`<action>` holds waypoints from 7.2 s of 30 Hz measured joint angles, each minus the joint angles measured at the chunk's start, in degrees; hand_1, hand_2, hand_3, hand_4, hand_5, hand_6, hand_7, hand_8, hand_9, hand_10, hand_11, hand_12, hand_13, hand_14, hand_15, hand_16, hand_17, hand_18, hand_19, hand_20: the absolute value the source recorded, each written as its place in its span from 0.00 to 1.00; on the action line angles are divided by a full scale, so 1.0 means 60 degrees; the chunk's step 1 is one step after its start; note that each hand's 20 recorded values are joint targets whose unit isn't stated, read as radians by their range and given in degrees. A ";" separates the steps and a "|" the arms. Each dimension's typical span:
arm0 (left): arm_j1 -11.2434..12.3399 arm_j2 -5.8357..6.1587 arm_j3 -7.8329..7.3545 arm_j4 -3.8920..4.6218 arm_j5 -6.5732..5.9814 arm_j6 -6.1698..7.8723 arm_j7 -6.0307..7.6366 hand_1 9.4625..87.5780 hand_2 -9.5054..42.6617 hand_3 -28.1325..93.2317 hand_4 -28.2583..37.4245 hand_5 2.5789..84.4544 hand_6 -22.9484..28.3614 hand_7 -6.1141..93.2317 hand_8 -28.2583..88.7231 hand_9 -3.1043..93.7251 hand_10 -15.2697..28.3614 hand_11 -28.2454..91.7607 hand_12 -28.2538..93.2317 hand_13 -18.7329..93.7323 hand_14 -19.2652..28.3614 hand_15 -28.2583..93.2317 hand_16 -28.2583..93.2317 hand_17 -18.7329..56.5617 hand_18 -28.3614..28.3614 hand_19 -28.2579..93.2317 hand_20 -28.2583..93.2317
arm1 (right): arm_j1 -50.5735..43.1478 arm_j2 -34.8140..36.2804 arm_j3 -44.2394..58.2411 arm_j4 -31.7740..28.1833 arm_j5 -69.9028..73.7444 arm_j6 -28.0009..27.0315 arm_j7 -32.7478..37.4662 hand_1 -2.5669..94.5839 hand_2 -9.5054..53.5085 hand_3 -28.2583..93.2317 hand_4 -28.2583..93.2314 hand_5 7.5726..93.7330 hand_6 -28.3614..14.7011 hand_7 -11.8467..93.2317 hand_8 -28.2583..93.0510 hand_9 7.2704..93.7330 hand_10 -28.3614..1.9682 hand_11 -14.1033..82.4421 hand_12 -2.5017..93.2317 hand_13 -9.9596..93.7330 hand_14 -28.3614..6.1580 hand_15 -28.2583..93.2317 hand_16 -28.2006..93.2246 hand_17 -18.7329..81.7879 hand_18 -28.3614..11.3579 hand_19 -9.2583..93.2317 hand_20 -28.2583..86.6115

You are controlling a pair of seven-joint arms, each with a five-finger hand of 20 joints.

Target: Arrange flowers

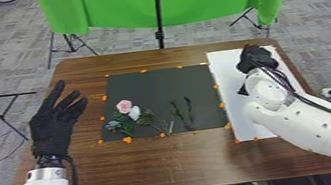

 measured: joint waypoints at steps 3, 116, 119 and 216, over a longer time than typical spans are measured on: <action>0.0062 0.0048 0.0001 -0.0011 -0.0015 0.0008 0.0047 0.16 0.30 0.87 0.00 0.36 0.56 0.20 0.15 0.37 0.78 0.43 0.34 0.40 0.97 0.66 0.18 0.16 1.00 0.65 0.47 | 0.0031 0.0028 0.0303 -0.0492 -0.0148 0.0020 -0.0319 0.64 0.00 0.83 0.00 0.91 0.69 0.36 0.25 1.00 0.77 0.29 0.36 0.87 0.76 0.76 0.47 0.58 0.22 1.00 0.75; -0.0453 -0.0012 0.0520 0.0095 0.0223 -0.0234 -0.0363 0.18 0.30 0.88 0.02 0.36 0.56 0.20 0.15 0.37 0.78 0.44 0.34 0.40 0.98 0.68 0.17 0.16 1.00 0.66 0.46 | 0.0138 0.0047 -0.0273 0.2109 -0.0794 -0.0018 0.0795 0.67 0.00 0.81 0.00 0.94 0.70 0.31 0.24 1.00 0.74 0.30 0.32 0.93 0.80 0.68 0.46 0.64 0.22 1.00 0.68; -0.0356 0.0000 0.0443 0.0049 0.0221 -0.0219 -0.0366 0.18 0.30 0.88 0.02 0.36 0.56 0.20 0.15 0.37 0.78 0.44 0.34 0.40 0.98 0.68 0.17 0.16 1.00 0.66 0.46 | 0.0246 0.0156 -0.0435 0.1644 -0.1101 0.0537 0.0799 0.67 0.00 0.81 0.00 0.94 0.69 0.30 0.24 1.00 0.74 0.31 0.32 0.93 0.81 0.68 0.46 0.64 0.22 1.00 0.68; -0.0633 -0.0445 0.0239 0.0144 0.0574 -0.0634 -0.1059 0.18 0.30 0.88 0.02 0.36 0.56 0.20 0.15 0.37 0.78 0.44 0.34 0.40 0.98 0.68 0.17 0.16 1.00 0.66 0.45 | 0.0090 -0.1065 0.0662 0.2283 -0.1218 -0.2581 -0.0525 0.64 0.00 0.78 0.00 0.95 0.73 0.29 0.24 1.00 0.83 0.33 0.33 0.91 0.79 0.74 0.41 0.59 0.21 1.00 0.76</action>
